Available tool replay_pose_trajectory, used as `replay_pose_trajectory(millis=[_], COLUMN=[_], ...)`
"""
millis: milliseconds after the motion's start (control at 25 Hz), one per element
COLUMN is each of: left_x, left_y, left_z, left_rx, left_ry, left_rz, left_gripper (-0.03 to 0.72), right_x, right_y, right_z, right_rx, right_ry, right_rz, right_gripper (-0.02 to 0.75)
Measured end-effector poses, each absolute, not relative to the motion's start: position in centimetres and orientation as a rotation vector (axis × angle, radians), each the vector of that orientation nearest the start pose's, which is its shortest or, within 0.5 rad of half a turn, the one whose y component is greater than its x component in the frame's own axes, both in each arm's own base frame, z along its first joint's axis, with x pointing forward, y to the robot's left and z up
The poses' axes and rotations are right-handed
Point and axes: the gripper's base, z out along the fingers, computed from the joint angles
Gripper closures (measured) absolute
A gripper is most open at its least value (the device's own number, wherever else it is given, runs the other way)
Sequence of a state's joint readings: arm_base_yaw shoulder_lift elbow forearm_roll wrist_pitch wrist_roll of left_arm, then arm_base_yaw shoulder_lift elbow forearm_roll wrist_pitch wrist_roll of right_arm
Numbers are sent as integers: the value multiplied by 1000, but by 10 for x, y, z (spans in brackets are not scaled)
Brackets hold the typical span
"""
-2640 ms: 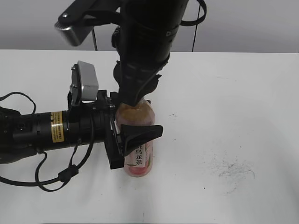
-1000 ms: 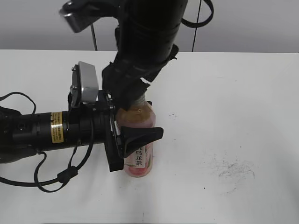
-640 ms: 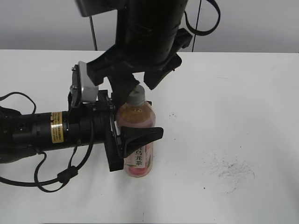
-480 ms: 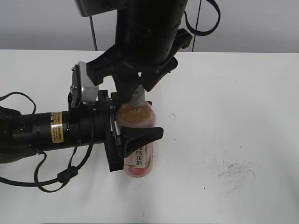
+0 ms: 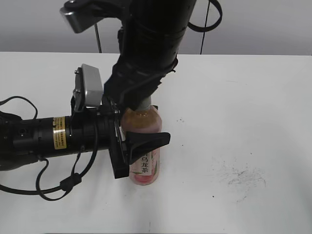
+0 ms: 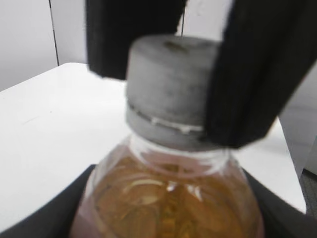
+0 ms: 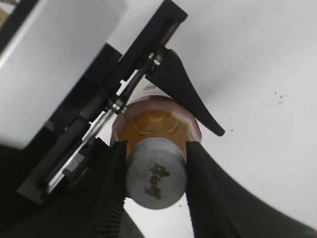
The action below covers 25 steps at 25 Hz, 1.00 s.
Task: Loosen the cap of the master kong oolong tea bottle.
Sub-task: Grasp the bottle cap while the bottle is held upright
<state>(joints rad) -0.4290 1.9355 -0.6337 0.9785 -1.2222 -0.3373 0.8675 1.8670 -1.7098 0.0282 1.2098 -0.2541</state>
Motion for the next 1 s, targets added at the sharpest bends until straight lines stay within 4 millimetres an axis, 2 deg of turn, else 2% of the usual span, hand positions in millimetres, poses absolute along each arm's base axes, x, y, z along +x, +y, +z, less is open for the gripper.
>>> replay_pose_trajectory(millis=[200, 360, 600, 720, 840, 920, 1000], left_x=[243, 243, 243, 243, 243, 243, 243], left_y=[-190, -190, -190, -190, -190, -190, -190], left_z=[133, 133, 133, 133, 133, 133, 133], left_rx=[1099, 1107, 1115, 1114, 1111, 1111, 1111], left_ry=[1448, 1443, 1438, 1439, 1440, 1440, 1440], left_rz=[-1007, -1006, -1005, -1006, -1007, -1007, -1007], left_gripper=[243, 243, 243, 243, 243, 243, 243], right_x=[254, 253, 251, 250, 250, 250, 249], right_y=[305, 305, 305, 306, 306, 306, 306], right_z=[299, 298, 299, 299, 300, 300, 300], right_rx=[-1909, -2246, -2714, -2843, -2893, -2899, -2894], right_ry=[2125, 1763, 930, 483, 155, 86, 131], right_rz=[107, 43, -96, -172, -219, -226, -221], right_gripper=[465, 465, 465, 465, 465, 465, 465])
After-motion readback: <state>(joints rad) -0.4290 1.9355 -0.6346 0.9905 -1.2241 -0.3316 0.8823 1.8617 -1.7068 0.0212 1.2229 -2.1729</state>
